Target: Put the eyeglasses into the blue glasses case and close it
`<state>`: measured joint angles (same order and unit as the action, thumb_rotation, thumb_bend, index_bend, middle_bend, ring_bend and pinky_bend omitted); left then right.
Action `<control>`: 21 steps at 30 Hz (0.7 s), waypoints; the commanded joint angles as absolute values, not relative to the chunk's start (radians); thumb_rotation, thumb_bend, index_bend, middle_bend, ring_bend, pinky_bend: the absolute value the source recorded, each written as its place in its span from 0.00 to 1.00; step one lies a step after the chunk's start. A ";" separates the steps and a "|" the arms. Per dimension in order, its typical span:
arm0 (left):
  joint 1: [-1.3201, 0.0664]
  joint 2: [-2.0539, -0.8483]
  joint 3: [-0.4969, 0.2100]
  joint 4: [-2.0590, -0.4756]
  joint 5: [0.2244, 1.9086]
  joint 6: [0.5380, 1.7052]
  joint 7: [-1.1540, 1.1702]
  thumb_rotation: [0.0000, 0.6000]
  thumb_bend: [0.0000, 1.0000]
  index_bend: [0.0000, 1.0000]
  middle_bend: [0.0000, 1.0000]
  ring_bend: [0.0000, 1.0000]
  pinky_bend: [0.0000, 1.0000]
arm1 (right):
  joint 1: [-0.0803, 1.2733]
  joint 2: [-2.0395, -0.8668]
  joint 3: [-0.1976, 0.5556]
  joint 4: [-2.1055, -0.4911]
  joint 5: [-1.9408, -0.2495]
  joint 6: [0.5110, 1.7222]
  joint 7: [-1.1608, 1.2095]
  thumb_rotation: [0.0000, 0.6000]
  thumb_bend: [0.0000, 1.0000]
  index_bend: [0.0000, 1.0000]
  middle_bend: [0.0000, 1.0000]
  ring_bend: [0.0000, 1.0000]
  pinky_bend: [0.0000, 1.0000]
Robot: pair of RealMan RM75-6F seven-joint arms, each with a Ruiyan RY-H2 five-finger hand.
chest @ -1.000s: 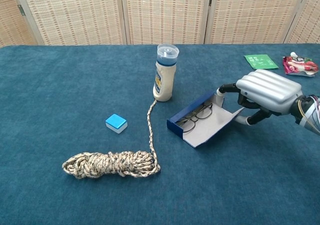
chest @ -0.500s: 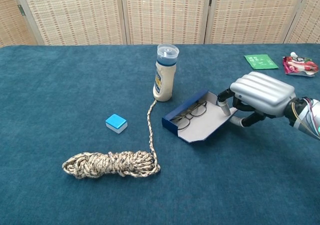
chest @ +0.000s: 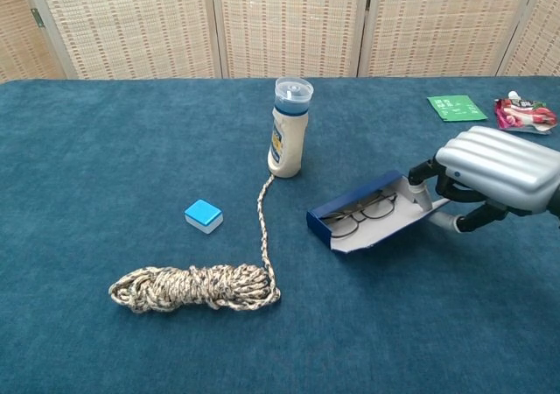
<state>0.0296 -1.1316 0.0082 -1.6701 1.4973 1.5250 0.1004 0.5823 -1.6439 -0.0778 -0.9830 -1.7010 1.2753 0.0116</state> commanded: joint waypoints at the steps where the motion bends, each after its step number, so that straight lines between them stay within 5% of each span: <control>1: 0.029 -1.133 0.009 -1.671 1.500 1.525 0.100 1.00 0.19 0.07 0.09 0.12 0.23 | 0.594 -1.619 -0.057 -1.039 -1.678 1.226 -0.050 1.00 0.51 0.73 1.00 1.00 1.00; 21: 0.044 -1.123 0.012 -1.659 1.484 1.535 0.078 1.00 0.19 0.07 0.09 0.12 0.23 | 0.730 -1.693 0.072 -1.000 -1.603 1.075 -0.105 1.00 0.51 0.73 1.00 1.00 1.00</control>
<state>0.0444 -1.1226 0.0124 -1.6595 1.4845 1.5349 0.0785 0.7251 -1.6877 0.0672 -1.0066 -1.6072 1.0815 -0.1009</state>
